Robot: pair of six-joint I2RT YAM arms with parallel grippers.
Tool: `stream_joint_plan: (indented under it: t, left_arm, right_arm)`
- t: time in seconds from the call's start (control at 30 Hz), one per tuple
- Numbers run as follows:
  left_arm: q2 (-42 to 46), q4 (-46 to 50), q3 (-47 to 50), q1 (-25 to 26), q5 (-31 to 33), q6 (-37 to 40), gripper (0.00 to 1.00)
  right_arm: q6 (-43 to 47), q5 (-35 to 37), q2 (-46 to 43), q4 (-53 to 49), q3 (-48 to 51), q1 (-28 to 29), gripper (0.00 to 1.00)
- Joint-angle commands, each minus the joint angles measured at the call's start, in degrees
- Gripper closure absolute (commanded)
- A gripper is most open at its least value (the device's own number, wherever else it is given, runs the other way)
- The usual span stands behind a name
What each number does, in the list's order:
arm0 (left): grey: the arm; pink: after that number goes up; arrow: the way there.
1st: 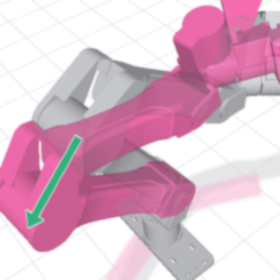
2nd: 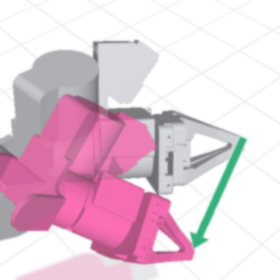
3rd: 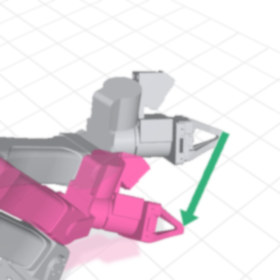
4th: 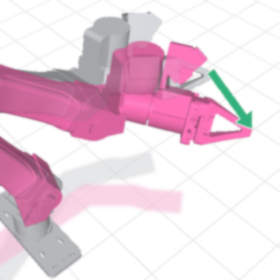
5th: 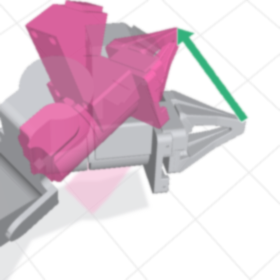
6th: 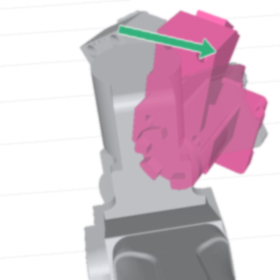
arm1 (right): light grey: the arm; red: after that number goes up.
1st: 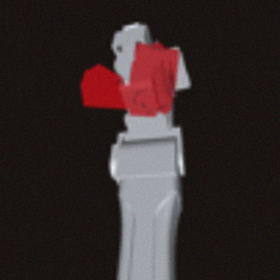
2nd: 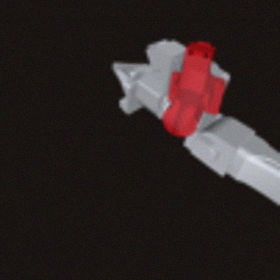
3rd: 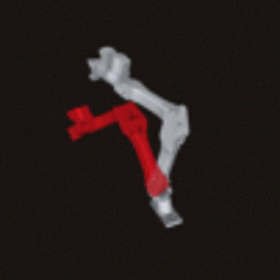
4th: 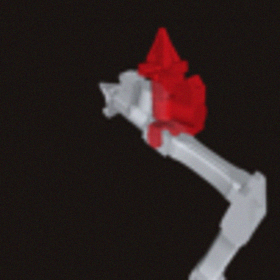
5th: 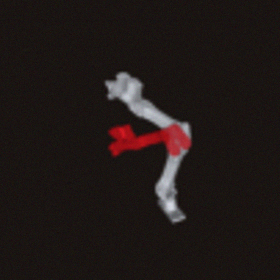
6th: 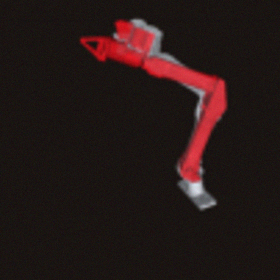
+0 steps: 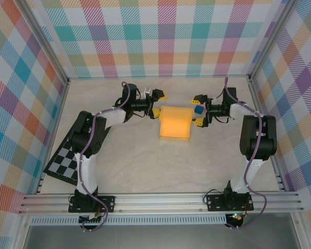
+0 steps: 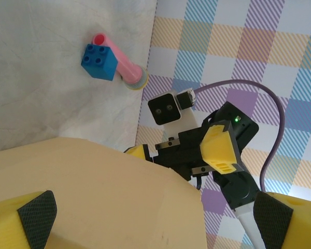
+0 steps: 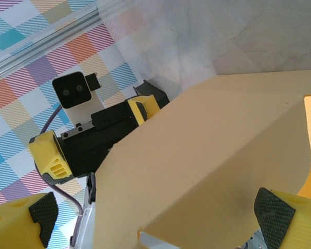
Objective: Fold the paper box
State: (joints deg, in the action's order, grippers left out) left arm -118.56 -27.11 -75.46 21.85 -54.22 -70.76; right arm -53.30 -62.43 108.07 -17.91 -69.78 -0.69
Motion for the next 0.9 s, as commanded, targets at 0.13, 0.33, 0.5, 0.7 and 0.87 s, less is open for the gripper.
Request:
stream_joint_plan:
  t: [0.13, 0.33, 0.5, 0.7, 0.87]
  left_arm:
    - [0.69, -1.51, 2.99, 0.48, -3.13, -0.28, 0.0]
    - [1.75, 0.51, 4.48, 0.74, -1.72, 1.7, 0.0]
    - [2.41, -0.12, 5.24, 1.26, 0.54, 0.78, 0.0]
    - [4.47, 0.87, 5.68, 1.27, 1.38, 0.12, 0.0]
    - [6.86, 8.55, 5.91, 0.46, 0.98, 5.23, 0.0]
  right_arm:
    - [1.79, -0.86, 0.39, -1.62, 0.24, 1.24, 0.0]
    - [2.35, 0.71, 0.3, -1.33, 1.31, 2.81, 0.0]
    - [4.53, 1.36, 0.21, -3.06, 1.71, 3.13, 0.0]
    - [12.42, 3.63, 0.69, -11.69, -1.59, 2.94, 0.0]
    - [12.7, 3.17, 1.35, -10.95, -0.57, 3.06, 0.0]
